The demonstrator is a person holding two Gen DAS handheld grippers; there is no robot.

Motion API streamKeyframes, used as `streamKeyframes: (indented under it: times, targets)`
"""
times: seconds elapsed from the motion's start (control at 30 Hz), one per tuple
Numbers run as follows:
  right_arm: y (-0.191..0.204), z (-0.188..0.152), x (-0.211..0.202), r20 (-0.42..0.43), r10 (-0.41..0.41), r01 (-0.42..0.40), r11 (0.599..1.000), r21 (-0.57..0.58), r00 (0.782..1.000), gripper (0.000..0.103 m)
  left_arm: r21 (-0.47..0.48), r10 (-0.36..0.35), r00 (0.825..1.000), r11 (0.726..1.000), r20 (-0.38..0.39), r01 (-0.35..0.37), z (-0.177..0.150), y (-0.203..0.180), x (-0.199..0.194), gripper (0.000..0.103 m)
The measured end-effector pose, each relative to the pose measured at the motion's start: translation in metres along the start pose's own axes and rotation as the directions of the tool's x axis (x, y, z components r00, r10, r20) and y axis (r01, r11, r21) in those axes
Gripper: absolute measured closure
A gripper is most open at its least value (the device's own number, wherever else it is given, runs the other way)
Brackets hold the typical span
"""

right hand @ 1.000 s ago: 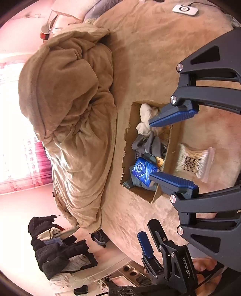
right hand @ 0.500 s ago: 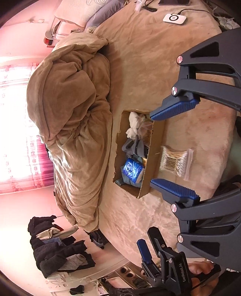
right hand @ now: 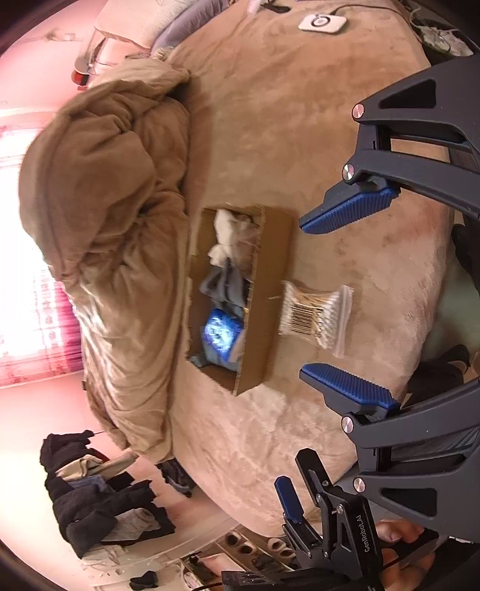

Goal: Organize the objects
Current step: 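Grasp the bag of cotton swabs with the right tool, then lower the cotton swab bag into the box and open the right tool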

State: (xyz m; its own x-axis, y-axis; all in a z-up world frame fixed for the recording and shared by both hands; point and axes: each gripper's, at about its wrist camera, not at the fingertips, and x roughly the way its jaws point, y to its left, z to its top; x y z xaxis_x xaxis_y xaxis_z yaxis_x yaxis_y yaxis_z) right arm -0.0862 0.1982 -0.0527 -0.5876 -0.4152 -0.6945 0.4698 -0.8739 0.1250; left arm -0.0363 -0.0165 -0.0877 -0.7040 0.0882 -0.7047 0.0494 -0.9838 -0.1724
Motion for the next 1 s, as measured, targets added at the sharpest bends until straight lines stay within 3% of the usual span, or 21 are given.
streamKeyframes:
  times: [0.8, 1.0]
  targets:
    - [0.013, -0.018, 0.156, -0.234, 0.076, -0.075, 0.997, 0.011, 0.969, 0.028, -0.053, 0.027, 0.985, 0.998, -0.168, -0.036, -0.016, 0.040, 0.099, 0.026]
    - [0.008, -0.019, 0.161, -0.229, 0.086, -0.085, 0.996, 0.014, 0.970, 0.050, -0.049, 0.030, 0.983, 0.998, -0.182, -0.039, -0.014, 0.038, 0.109, 0.026]
